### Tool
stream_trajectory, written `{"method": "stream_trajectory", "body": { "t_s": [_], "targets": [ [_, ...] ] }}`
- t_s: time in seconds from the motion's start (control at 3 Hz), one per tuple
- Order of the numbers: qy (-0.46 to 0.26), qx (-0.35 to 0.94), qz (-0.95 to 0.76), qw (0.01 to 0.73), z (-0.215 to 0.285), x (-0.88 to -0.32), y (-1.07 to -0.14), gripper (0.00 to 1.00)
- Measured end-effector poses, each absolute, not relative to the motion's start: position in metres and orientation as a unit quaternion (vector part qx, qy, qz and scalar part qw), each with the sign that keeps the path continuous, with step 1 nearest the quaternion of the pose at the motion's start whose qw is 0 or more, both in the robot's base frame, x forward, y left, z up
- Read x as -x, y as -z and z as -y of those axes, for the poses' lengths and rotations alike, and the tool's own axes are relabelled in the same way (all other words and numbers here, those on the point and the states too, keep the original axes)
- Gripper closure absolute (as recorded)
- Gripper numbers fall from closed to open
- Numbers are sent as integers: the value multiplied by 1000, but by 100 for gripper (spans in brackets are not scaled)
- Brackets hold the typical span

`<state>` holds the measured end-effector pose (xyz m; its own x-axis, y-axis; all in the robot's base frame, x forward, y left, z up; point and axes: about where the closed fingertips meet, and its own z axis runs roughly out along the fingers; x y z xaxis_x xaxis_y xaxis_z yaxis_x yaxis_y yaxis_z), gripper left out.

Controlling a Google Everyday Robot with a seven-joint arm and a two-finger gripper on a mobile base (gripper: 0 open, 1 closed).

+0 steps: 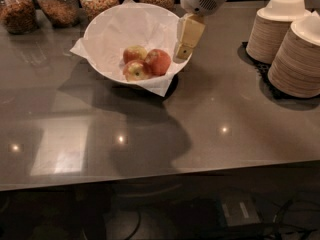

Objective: Pick apple from white bowl

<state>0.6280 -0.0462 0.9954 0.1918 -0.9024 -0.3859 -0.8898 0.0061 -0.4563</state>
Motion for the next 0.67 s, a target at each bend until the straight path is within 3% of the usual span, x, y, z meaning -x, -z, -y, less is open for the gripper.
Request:
{"method": "stream_trajectory", "body": {
  "t_s": [0.67],
  "targets": [
    [23, 714, -629, 305, 48, -639, -983, 0]
  ]
}}
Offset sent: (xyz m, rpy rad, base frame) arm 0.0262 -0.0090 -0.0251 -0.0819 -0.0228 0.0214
